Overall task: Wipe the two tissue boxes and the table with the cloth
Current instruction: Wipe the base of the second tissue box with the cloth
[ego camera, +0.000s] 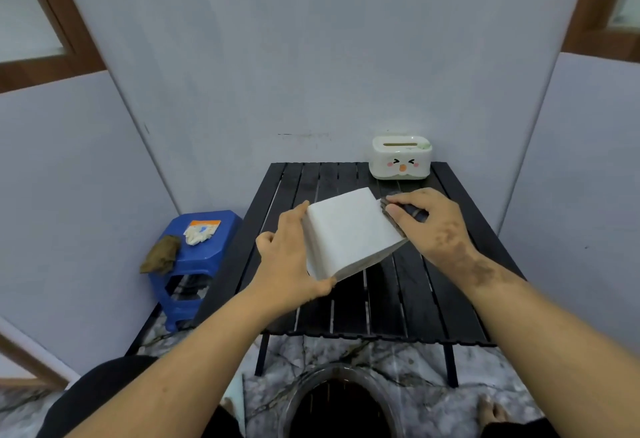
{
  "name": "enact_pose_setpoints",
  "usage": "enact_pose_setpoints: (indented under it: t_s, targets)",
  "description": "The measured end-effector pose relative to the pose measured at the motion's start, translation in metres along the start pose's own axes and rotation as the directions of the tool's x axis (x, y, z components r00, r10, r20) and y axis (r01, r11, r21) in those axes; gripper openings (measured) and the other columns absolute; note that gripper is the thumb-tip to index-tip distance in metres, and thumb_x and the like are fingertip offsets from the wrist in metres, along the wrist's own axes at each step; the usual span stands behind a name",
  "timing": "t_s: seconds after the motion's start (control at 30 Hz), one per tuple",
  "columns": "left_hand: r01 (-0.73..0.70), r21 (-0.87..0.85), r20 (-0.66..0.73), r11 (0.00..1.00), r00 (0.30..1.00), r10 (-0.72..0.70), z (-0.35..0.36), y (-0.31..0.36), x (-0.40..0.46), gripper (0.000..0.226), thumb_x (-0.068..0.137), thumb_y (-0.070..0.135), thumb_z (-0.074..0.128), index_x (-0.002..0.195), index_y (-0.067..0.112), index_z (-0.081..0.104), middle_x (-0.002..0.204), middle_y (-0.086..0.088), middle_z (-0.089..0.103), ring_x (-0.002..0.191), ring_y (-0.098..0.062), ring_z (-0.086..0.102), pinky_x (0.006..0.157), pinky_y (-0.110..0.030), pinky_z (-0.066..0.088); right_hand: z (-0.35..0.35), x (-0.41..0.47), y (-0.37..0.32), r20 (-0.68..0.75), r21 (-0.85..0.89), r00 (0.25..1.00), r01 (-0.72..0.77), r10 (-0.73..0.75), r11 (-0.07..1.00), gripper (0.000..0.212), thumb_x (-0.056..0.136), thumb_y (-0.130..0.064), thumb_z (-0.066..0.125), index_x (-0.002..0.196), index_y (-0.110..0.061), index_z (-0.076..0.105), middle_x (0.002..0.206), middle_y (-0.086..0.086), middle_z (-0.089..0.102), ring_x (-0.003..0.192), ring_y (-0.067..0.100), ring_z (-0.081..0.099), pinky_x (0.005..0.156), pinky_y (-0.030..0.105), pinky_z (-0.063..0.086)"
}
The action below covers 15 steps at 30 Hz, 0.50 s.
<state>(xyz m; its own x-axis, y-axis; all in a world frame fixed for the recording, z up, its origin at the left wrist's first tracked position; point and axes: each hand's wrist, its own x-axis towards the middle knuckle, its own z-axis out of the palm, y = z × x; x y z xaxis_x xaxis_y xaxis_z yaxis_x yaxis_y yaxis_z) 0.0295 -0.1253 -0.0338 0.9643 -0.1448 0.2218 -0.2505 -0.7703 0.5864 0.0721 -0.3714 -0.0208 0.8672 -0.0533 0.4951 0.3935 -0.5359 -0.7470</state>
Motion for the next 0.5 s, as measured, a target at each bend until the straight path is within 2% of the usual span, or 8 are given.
enact_pose_setpoints:
  t_s: [0.07,0.1,0.17,0.27,0.37,0.43,0.5]
  targets:
    - [-0.068,0.101,-0.002,0.993,0.998,0.069,-0.005,0.009,0.003,0.127,0.065,0.053,0.088,0.159,0.026,0.006,0.147,0.010,0.026,0.115,-0.003,0.014,0.112,-0.042,0.025,-0.002,-0.005,0.004,-0.006,0.060,1.000,-0.005,0.006,0.998,0.020,0.084,-0.023,0.074,0.104,-0.025,0.075,0.103,-0.005,0.067,0.097,0.003,0.062,0.086,0.008,0.045]
    - [-0.119,0.181,-0.007,0.976,0.992,0.123,-0.007,0.015,0.005,0.129,0.063,0.063,0.083,0.160,0.023,0.007,0.151,0.007,0.026,0.120,-0.003,0.017,0.111,-0.040,0.019,-0.003,-0.008,0.006,-0.005,0.073,1.000,-0.004,0.004,0.997,0.020,0.084,-0.023,0.074,0.104,-0.024,0.075,0.103,-0.006,0.067,0.098,0.004,0.062,0.087,0.010,0.047]
    - [-0.198,0.343,0.023,0.918,0.979,0.203,-0.012,0.029,0.011,0.131,0.060,0.077,0.070,0.161,0.019,0.008,0.157,0.002,0.025,0.140,-0.014,0.022,0.111,-0.041,0.015,-0.003,-0.012,0.008,-0.001,0.077,1.000,0.003,-0.003,0.997,0.020,0.084,-0.023,0.075,0.104,-0.024,0.075,0.102,-0.006,0.067,0.098,0.004,0.062,0.087,0.011,0.047]
    - [-0.255,0.489,0.168,0.834,0.966,0.197,-0.022,0.045,0.025,0.132,0.065,0.075,0.076,0.162,0.019,0.005,0.157,0.002,0.027,0.144,-0.021,0.028,0.115,-0.047,0.018,-0.005,-0.015,0.008,0.003,0.081,1.000,0.016,-0.016,0.997,0.020,0.084,-0.024,0.074,0.104,-0.025,0.075,0.101,-0.005,0.066,0.096,0.002,0.060,0.085,0.007,0.044]
    - [-0.284,0.511,0.302,0.811,0.943,0.140,-0.034,0.047,0.036,0.136,0.064,0.068,0.083,0.163,0.019,0.004,0.161,0.003,0.025,0.148,-0.020,0.026,0.120,-0.049,0.020,-0.005,-0.015,0.008,0.014,0.025,1.000,0.027,-0.027,0.999,0.020,0.085,-0.026,0.073,0.105,-0.028,0.074,0.100,-0.005,0.063,0.094,0.005,0.058,0.082,0.005,0.041]
    - [-0.277,0.479,0.308,0.833,0.941,0.136,-0.039,0.044,0.038,0.137,0.060,0.066,0.087,0.163,0.018,0.009,0.163,0.004,0.027,0.150,-0.019,0.026,0.122,-0.048,0.021,-0.001,-0.018,0.005,0.019,-0.054,0.999,0.050,-0.049,0.997,0.020,0.087,-0.027,0.071,0.106,-0.026,0.074,0.100,-0.004,0.057,0.094,0.011,0.055,0.082,0.007,0.039]
    - [-0.273,0.441,0.284,0.855,0.946,0.156,-0.039,0.043,0.038,0.132,0.058,0.064,0.089,0.161,0.019,0.021,0.158,0.005,0.036,0.145,-0.018,0.034,0.120,-0.045,0.026,0.009,-0.025,-0.005,0.046,-0.131,0.982,0.186,-0.181,0.974,0.018,0.087,-0.026,0.071,0.104,-0.021,0.075,0.101,-0.002,0.052,0.098,0.018,0.050,0.087,0.013,0.034]
